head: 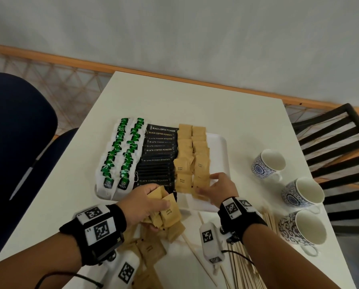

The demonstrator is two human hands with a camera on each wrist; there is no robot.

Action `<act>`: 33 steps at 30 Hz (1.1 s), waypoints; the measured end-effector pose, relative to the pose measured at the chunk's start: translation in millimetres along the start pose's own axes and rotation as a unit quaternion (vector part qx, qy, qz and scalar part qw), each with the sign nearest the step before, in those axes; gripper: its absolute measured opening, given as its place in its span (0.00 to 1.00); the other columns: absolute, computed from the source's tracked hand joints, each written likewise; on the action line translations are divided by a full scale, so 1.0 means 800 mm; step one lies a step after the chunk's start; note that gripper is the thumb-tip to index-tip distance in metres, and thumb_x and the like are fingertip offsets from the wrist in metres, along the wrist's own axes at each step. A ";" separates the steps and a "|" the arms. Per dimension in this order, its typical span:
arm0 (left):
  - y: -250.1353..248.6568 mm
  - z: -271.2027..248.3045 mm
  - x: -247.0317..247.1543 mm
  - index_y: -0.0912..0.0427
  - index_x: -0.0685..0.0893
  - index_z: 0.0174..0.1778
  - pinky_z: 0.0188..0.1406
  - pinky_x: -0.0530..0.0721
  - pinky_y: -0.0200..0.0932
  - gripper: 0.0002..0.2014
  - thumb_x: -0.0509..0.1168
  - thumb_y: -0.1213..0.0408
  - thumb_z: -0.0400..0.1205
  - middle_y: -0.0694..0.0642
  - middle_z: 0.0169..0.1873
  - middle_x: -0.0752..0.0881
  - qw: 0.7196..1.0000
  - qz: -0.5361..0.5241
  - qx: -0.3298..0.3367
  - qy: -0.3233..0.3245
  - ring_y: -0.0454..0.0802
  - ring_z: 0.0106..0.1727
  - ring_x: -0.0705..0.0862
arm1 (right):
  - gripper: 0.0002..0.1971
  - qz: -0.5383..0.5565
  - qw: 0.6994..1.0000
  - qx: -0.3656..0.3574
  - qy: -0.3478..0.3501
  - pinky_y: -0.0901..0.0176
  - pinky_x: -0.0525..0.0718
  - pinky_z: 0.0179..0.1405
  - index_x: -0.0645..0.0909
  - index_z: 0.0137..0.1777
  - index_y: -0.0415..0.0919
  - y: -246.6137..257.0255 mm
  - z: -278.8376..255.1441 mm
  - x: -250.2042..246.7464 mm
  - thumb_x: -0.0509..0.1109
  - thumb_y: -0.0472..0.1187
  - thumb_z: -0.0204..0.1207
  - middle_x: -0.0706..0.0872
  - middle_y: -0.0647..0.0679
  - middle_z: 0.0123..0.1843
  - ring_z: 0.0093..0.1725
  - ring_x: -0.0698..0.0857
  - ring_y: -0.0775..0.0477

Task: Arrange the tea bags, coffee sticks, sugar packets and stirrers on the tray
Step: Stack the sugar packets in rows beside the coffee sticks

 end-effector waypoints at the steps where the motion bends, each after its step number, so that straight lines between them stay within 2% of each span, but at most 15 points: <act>1: -0.002 0.002 0.000 0.67 0.81 0.54 0.20 0.86 0.46 0.11 0.71 0.71 0.78 0.65 0.35 0.86 1.000 0.001 0.001 0.002 0.55 0.25 0.85 | 0.34 0.001 1.000 0.003 0.002 0.54 0.85 0.45 0.72 0.65 0.45 0.001 0.000 0.000 0.83 0.50 0.60 0.86 0.47 0.49 0.46 0.86 0.46; 5: -0.009 0.013 -0.001 0.66 0.81 0.53 0.21 0.86 0.47 0.10 0.71 0.70 0.78 0.63 0.33 0.86 1.000 -0.004 -0.001 0.008 0.55 0.26 0.85 | 0.30 0.028 0.999 -0.012 -0.012 0.63 0.79 0.34 0.74 0.65 0.44 0.014 0.004 -0.006 0.82 0.44 0.64 0.85 0.50 0.44 0.40 0.84 0.53; 7: -0.009 0.019 0.000 0.65 0.81 0.53 0.23 0.87 0.48 0.10 0.72 0.69 0.78 0.63 0.34 0.86 1.000 -0.015 -0.006 0.010 0.56 0.28 0.86 | 0.29 0.031 0.999 -0.021 -0.021 0.66 0.77 0.33 0.74 0.65 0.44 0.021 0.006 -0.009 0.81 0.43 0.65 0.84 0.50 0.44 0.39 0.82 0.56; 11: -0.008 0.028 0.004 0.63 0.81 0.52 0.24 0.86 0.48 0.08 0.70 0.69 0.79 0.61 0.34 0.87 0.999 -0.030 -0.017 0.011 0.54 0.29 0.86 | 0.29 0.044 0.998 -0.025 -0.022 0.63 0.80 0.37 0.74 0.65 0.44 0.025 0.012 -0.011 0.81 0.42 0.65 0.83 0.52 0.39 0.38 0.82 0.56; 14: -0.010 0.031 0.008 0.62 0.80 0.51 0.25 0.87 0.47 0.04 0.65 0.72 0.81 0.63 0.35 0.86 0.998 -0.046 -0.030 0.013 0.55 0.29 0.86 | 0.28 0.054 0.998 -0.037 -0.025 0.65 0.77 0.32 0.74 0.65 0.44 0.031 0.014 -0.014 0.81 0.42 0.66 0.80 0.54 0.35 0.35 0.81 0.57; 17: -0.010 0.035 0.007 0.62 0.80 0.53 0.28 0.86 0.49 0.08 0.60 0.75 0.81 0.64 0.38 0.85 0.997 -0.058 -0.042 0.006 0.56 0.30 0.87 | 0.28 0.064 0.996 -0.042 -0.034 0.62 0.80 0.37 0.74 0.64 0.46 0.031 0.015 -0.015 0.81 0.44 0.66 0.81 0.51 0.39 0.38 0.81 0.54; 20: -0.013 0.038 0.004 0.62 0.81 0.56 0.26 0.87 0.49 0.09 0.63 0.73 0.81 0.66 0.40 0.86 0.998 -0.062 -0.034 -0.001 0.57 0.32 0.87 | 0.28 0.087 0.994 -0.043 -0.041 0.54 0.85 0.44 0.75 0.62 0.49 0.024 0.015 -0.013 0.82 0.45 0.64 0.81 0.48 0.42 0.40 0.83 0.48; 26: -0.018 0.043 0.004 0.62 0.81 0.57 0.24 0.87 0.48 0.09 0.67 0.68 0.82 0.63 0.39 0.87 0.998 -0.055 -0.022 -0.010 0.55 0.31 0.88 | 0.26 0.096 0.993 -0.050 -0.052 0.53 0.85 0.47 0.74 0.63 0.49 0.017 0.007 -0.019 0.80 0.46 0.67 0.81 0.48 0.46 0.44 0.83 0.49; 30: -0.019 0.043 0.007 0.60 0.81 0.53 0.24 0.87 0.47 0.06 0.68 0.67 0.81 0.63 0.36 0.86 1.000 -0.025 -0.016 -0.006 0.55 0.27 0.86 | 0.15 0.095 0.985 -0.126 -0.070 0.68 0.79 0.39 0.78 0.60 0.54 0.045 -0.017 -0.031 0.73 0.48 0.75 0.82 0.51 0.50 0.44 0.82 0.54; 31: -0.020 0.043 0.008 0.60 0.81 0.52 0.23 0.87 0.46 0.05 0.68 0.67 0.81 0.63 0.35 0.86 1.000 -0.022 -0.014 -0.004 0.54 0.26 0.86 | 0.12 0.098 0.982 -0.150 -0.055 0.69 0.78 0.40 0.80 0.58 0.55 0.056 -0.025 -0.029 0.72 0.49 0.75 0.83 0.53 0.50 0.44 0.82 0.55; 33: -0.021 0.043 0.011 0.59 0.81 0.50 0.22 0.85 0.44 0.05 0.68 0.67 0.81 0.62 0.34 0.85 1.000 -0.022 -0.007 -0.001 0.53 0.25 0.85 | 0.10 0.072 0.979 -0.187 0.023 0.71 0.78 0.42 0.83 0.55 0.57 0.078 -0.040 -0.010 0.71 0.52 0.75 0.85 0.58 0.49 0.44 0.82 0.61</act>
Point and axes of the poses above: each hand's wrist, its own z-axis towards the middle knuckle, its own x-axis out of the palm, y = z × x, the point moved 10 cm from there along z, towards the middle knuckle
